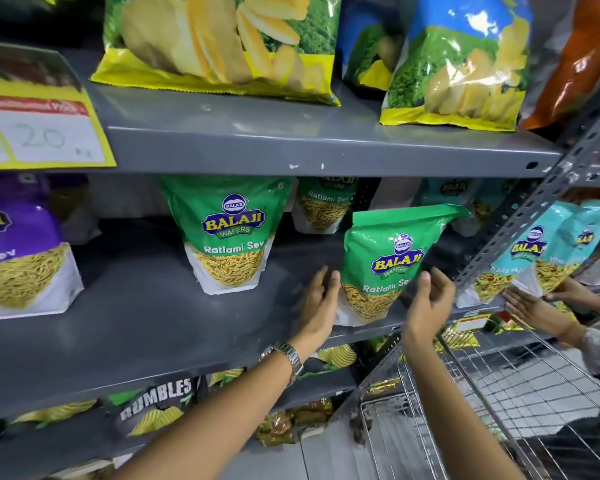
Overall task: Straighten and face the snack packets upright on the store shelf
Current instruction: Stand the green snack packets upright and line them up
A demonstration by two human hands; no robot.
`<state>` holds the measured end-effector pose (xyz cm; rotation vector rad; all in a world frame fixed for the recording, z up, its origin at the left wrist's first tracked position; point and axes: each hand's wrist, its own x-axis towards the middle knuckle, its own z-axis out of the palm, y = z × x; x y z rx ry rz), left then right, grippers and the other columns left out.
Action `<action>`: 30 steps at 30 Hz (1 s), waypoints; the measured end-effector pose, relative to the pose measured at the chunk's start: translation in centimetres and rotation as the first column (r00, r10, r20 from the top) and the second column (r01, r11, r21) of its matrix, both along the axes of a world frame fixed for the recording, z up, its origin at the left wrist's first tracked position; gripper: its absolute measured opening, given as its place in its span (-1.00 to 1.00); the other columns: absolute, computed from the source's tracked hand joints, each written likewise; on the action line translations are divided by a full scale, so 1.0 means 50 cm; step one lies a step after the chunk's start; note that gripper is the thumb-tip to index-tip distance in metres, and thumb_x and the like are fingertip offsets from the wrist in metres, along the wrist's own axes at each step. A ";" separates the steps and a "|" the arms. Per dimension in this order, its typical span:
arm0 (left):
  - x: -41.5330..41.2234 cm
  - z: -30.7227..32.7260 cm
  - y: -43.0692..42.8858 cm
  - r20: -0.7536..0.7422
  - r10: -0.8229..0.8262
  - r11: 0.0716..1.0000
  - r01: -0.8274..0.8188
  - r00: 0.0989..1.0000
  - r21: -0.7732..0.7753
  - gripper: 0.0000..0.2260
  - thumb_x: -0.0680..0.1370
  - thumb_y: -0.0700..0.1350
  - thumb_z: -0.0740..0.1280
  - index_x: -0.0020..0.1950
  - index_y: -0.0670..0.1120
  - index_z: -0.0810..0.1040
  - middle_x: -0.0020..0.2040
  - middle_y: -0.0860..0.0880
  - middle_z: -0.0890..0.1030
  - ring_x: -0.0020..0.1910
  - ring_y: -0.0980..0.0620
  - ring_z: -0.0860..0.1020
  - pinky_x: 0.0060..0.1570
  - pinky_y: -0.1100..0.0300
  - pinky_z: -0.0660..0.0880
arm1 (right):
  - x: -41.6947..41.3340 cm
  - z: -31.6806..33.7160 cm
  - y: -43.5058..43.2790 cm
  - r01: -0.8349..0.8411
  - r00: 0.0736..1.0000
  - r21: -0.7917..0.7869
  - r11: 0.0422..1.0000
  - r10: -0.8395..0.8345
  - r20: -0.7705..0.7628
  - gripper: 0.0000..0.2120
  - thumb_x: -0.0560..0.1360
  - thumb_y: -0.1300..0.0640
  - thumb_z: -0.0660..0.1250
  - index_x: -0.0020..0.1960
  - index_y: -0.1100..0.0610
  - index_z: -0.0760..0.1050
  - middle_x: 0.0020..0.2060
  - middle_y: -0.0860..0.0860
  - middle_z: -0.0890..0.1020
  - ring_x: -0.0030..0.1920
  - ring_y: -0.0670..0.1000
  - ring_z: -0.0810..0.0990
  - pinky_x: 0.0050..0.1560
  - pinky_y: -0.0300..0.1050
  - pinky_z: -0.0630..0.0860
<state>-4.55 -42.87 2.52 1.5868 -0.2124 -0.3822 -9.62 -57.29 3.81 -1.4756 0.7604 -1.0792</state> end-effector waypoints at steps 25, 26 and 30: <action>0.198 -0.013 0.350 -0.020 0.301 0.952 -0.302 0.953 -0.042 -0.60 0.52 0.26 0.10 0.26 0.09 0.38 0.25 0.06 0.52 0.25 0.03 0.47 0.35 -0.07 0.35 | 0.255 0.029 0.270 -0.711 0.585 0.291 0.640 0.769 -0.259 -0.85 0.59 0.19 0.10 -0.08 0.03 0.40 -0.21 -0.09 0.59 -0.20 -0.22 0.59 -0.01 -0.05 0.44; 0.190 -0.012 0.353 -0.009 0.291 0.956 -0.291 0.957 -0.026 -0.64 0.50 0.29 0.10 0.21 0.16 0.40 0.20 0.10 0.53 0.23 0.05 0.48 0.35 -0.07 0.35 | 0.247 0.029 0.267 -0.719 0.581 0.276 0.637 0.770 -0.263 -0.83 0.59 0.19 0.10 -0.12 0.01 0.39 -0.21 -0.10 0.58 -0.19 -0.22 0.57 -0.07 -0.10 0.44; 0.159 -0.012 0.367 0.009 0.261 0.965 -0.261 0.965 0.031 -0.64 0.36 0.44 0.10 0.01 0.31 0.42 -0.03 0.15 0.59 0.11 0.05 0.54 0.27 -0.12 0.42 | 0.212 0.031 0.255 -0.760 0.545 0.224 0.610 0.786 -0.292 -0.86 0.60 0.21 0.08 -0.09 0.07 0.37 -0.20 -0.04 0.59 -0.22 -0.22 0.59 -0.19 -0.20 0.47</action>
